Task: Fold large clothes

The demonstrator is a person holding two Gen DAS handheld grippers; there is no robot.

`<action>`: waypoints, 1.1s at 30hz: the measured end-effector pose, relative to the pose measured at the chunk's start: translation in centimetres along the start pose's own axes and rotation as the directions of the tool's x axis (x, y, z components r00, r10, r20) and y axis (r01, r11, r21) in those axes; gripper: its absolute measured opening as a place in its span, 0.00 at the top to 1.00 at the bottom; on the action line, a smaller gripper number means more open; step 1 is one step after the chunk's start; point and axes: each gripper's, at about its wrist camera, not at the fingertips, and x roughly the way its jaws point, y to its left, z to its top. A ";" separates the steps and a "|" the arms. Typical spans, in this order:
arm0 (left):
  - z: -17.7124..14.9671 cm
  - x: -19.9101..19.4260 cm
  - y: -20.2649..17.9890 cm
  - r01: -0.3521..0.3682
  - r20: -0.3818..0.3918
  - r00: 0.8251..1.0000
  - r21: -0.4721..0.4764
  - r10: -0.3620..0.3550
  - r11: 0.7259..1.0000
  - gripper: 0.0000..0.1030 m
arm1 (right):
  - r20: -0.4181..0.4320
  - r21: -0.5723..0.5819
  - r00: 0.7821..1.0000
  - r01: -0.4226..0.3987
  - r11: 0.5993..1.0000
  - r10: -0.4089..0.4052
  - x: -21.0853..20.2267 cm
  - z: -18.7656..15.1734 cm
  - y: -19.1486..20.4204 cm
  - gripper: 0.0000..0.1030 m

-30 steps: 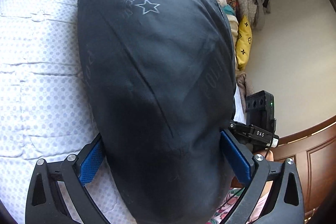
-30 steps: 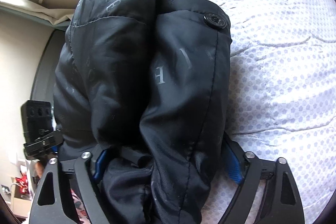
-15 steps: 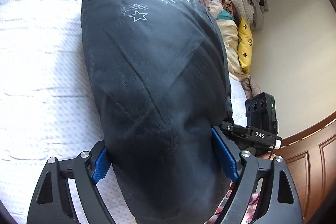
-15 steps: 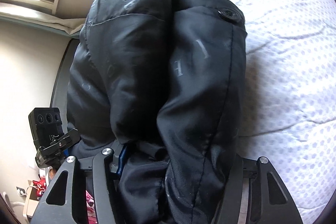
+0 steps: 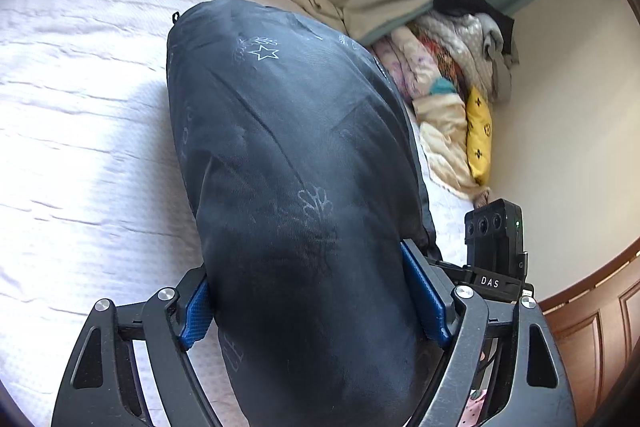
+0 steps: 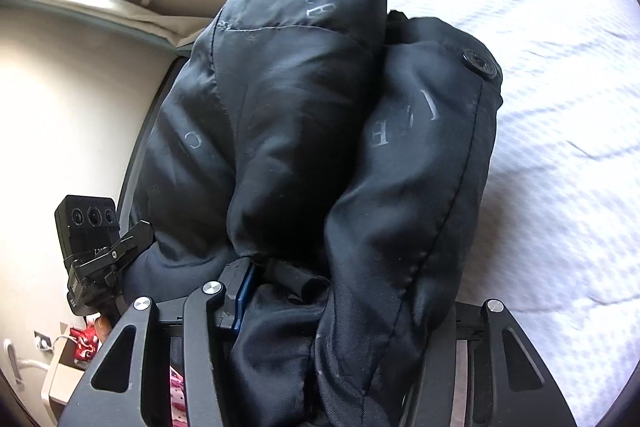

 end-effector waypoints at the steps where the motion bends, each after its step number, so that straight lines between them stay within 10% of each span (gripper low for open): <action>1: 0.0 -0.5 0.4 -0.006 0.010 1.000 -0.004 0.006 1.000 0.18 | -0.003 -0.005 1.000 -0.005 1.000 0.005 0.3 0.0 0.3 0.52; 26: -3.0 -2.8 10.4 -0.055 -0.012 0.998 -0.121 0.054 0.991 0.11 | -0.114 -0.068 0.992 0.046 0.997 -0.053 6.6 2.9 0.6 0.51; 33: -3.0 -3.4 8.3 -0.204 0.003 0.979 -0.046 0.204 0.978 0.07 | -0.107 -0.057 0.991 0.073 0.996 -0.079 6.9 3.1 -0.9 0.42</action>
